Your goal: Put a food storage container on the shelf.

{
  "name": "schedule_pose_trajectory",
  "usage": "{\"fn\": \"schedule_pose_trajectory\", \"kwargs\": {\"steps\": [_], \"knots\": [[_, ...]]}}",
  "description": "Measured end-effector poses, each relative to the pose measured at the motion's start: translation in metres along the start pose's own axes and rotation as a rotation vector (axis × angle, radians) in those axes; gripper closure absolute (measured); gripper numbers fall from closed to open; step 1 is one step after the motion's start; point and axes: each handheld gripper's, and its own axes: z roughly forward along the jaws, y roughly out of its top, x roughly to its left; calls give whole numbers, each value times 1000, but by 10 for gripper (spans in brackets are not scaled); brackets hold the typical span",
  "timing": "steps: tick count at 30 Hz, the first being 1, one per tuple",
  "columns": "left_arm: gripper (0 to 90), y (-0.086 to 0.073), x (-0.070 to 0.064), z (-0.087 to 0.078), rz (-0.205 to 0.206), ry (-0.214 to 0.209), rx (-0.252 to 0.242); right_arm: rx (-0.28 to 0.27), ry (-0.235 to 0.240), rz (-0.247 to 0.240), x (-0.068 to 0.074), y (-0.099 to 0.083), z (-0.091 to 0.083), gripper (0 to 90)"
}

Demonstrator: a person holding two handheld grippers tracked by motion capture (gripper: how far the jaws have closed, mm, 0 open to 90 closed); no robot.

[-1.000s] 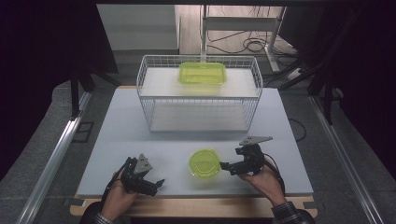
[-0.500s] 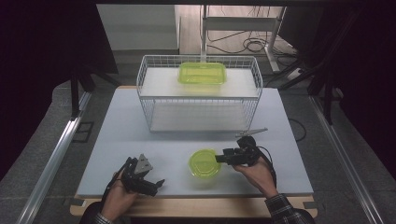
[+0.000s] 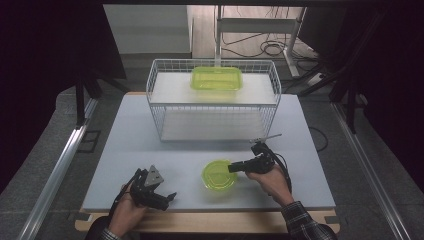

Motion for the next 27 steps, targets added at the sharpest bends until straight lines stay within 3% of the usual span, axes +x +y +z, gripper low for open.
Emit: {"fn": "schedule_pose_trajectory", "kwargs": {"steps": [4, 10, 27], "knots": [[15, 0, 0, 0, 1, 0, 1, 18, 58, 51, -6, 0, 1, 792], [16, 0, 0, 0, 1, 0, -1, 19, 98, 94, -6, -1, 0, 809], [15, 0, 2, -2, -11, -4, -15, -99, 91, 126, -4, 11, -26, 810]]}}
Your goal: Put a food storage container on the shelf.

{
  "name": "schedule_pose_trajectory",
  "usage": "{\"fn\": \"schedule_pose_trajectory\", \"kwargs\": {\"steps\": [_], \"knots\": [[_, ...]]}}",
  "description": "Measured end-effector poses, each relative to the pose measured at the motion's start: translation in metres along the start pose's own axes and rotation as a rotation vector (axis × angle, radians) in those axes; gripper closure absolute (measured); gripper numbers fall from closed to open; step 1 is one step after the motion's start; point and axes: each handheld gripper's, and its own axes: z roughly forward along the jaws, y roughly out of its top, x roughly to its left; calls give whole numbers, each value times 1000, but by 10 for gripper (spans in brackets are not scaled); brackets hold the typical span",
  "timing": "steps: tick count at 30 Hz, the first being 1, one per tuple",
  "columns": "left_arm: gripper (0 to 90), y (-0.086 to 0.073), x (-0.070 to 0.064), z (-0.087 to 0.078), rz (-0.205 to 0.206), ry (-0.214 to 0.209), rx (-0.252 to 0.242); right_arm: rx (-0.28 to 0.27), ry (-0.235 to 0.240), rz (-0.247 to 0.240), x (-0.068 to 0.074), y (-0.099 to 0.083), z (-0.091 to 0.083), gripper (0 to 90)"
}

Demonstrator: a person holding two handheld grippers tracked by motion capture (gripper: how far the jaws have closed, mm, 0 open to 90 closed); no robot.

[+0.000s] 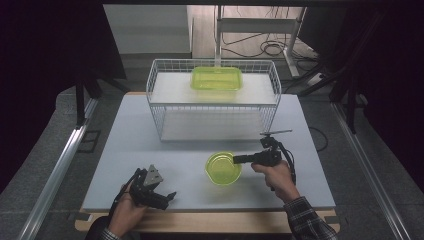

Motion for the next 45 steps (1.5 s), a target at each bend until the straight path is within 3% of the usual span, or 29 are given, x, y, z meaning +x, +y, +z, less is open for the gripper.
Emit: {"fn": "schedule_pose_trajectory", "kwargs": {"steps": [28, 45], "knots": [[14, 0, 0, -1, -15, -11, -13, -151, 9, -24, 27, 40, -35, 809], [14, 0, 1, -1, -16, -12, -12, -211, 10, -52, 50, 70, -55, 810]]}}
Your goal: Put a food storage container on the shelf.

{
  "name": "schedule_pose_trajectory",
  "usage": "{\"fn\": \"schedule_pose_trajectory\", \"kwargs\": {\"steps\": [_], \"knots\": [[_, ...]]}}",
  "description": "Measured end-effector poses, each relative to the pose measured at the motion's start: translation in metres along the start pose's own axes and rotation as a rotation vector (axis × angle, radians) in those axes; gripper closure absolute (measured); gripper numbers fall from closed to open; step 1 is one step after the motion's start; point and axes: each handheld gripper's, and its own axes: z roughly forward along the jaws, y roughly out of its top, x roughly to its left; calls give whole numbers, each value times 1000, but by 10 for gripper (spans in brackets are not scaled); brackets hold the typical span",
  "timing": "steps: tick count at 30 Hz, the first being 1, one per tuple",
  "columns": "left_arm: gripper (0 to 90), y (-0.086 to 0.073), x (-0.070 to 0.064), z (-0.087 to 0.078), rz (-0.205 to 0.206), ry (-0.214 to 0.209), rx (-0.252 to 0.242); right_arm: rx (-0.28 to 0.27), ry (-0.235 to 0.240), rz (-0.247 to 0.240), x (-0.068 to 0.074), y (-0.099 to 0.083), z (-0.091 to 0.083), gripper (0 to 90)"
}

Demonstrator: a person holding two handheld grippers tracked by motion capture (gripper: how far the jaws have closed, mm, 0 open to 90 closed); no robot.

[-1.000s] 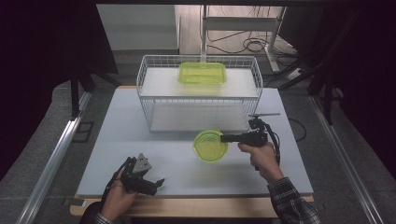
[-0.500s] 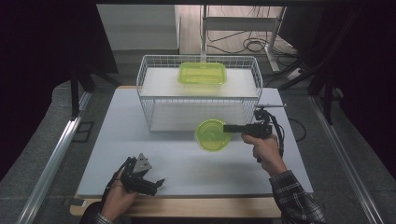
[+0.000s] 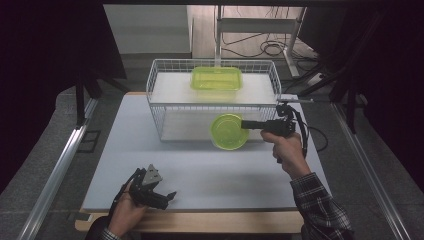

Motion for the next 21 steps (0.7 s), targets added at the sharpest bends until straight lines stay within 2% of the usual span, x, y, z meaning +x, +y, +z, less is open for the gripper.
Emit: {"fn": "schedule_pose_trajectory", "kwargs": {"steps": [21], "knots": [[10, 0, 0, 0, -1, 1, 0, -72, -6, -15, 21, 42, -3, 810]]}}
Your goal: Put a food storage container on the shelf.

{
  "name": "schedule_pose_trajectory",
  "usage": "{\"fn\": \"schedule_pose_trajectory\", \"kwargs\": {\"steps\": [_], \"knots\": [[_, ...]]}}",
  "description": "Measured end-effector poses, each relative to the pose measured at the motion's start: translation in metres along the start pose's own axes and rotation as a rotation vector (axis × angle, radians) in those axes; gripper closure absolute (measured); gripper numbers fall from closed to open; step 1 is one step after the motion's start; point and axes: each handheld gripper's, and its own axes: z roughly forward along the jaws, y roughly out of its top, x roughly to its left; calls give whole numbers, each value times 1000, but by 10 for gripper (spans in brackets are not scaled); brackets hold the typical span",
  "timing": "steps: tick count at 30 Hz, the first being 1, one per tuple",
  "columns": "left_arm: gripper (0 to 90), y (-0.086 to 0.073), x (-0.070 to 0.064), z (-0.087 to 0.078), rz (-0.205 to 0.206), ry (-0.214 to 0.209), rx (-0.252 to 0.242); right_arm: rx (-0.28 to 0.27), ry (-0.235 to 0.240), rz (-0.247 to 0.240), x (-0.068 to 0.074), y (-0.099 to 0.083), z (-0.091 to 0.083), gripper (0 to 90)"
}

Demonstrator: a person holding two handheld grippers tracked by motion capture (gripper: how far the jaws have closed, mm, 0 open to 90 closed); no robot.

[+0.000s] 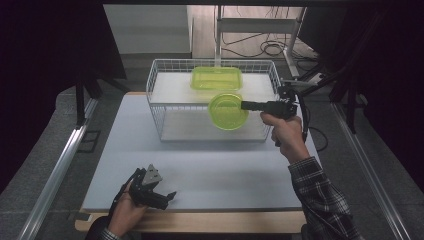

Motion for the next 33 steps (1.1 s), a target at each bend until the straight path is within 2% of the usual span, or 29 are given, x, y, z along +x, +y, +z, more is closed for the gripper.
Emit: {"fn": "schedule_pose_trajectory", "kwargs": {"steps": [14, 23, 33], "knots": [[10, 0, 1, 0, -6, -2, 0, -54, -11, -32, 23, 37, 11, 810], [10, 0, 1, 0, -9, -4, 2, -93, -37, -33, 27, 57, 19, 810], [11, -1, 1, 0, -7, -3, 4, -131, -88, -33, 31, 79, 28, 810]]}}
